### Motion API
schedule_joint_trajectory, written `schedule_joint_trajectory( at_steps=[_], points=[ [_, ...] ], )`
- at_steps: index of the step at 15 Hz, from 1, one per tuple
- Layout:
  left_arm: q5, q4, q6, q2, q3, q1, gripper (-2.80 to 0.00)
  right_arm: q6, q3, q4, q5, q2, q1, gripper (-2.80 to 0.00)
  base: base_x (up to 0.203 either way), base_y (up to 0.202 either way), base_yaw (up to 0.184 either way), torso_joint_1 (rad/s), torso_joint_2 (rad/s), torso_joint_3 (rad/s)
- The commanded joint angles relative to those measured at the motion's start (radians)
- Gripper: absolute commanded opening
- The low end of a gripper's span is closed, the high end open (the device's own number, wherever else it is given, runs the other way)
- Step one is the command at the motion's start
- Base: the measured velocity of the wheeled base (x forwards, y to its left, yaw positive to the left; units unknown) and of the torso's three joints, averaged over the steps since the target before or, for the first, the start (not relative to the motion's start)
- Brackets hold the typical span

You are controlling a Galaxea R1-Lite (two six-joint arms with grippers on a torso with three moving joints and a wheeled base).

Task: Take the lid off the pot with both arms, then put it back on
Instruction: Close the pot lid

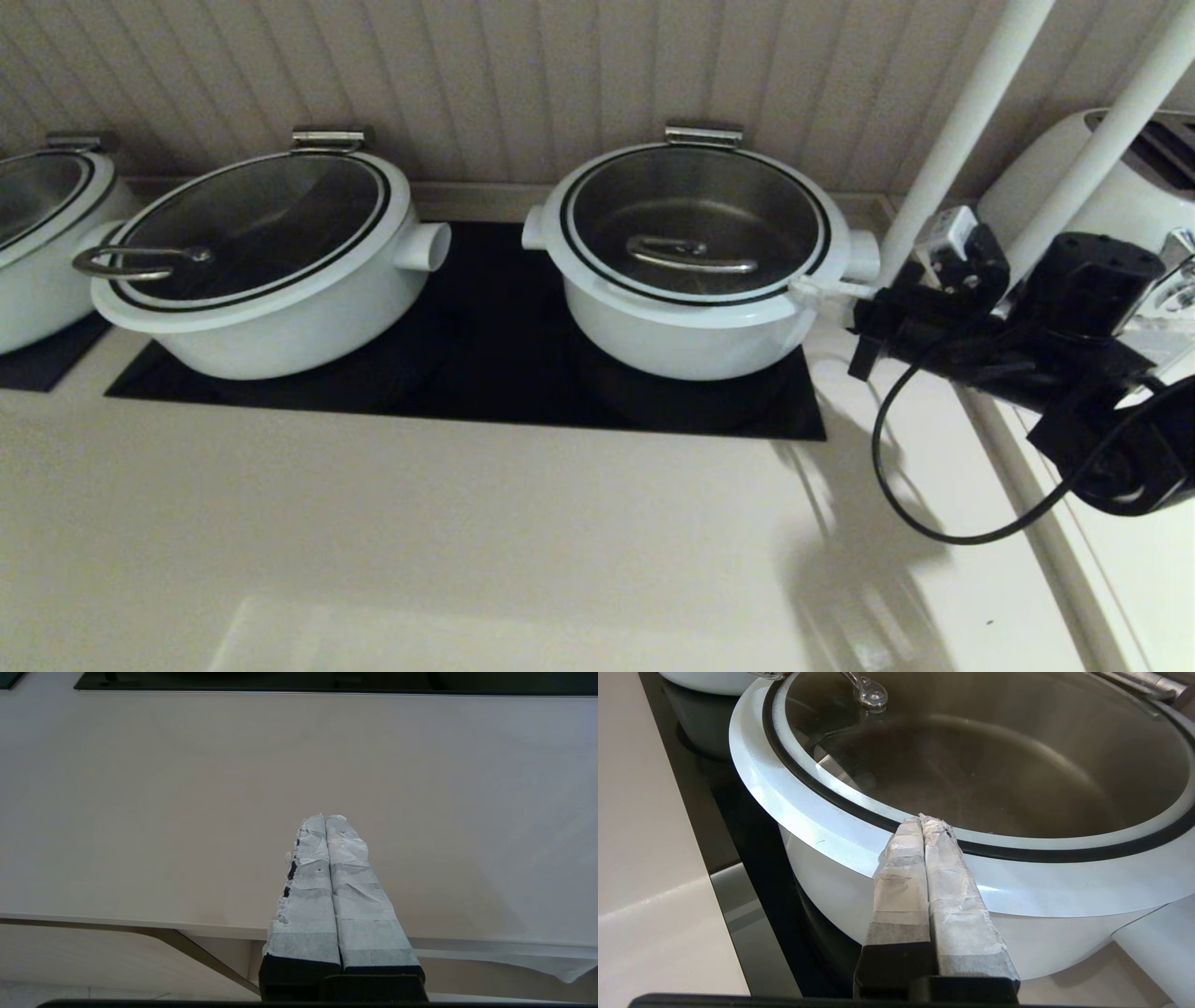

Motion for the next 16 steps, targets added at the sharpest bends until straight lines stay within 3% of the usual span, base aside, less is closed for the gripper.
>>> schedule_joint_trajectory(
  at_steps=[1, 16],
  points=[
    [0.000, -0.001, 0.000, 0.000, 0.000, 0.000, -2.80, -0.003, 0.006, -0.007, 0.005, 0.002, 0.000, -2.80, 0.000, 0.000, 0.000, 0.000, 0.00, 0.000],
    [0.000, -0.001, 0.000, 0.000, 0.000, 0.000, -2.80, -0.015, 0.045, -0.007, 0.003, -0.001, 0.000, -2.80, 0.000, 0.000, 0.000, 0.000, 0.00, 0.000]
  ],
)
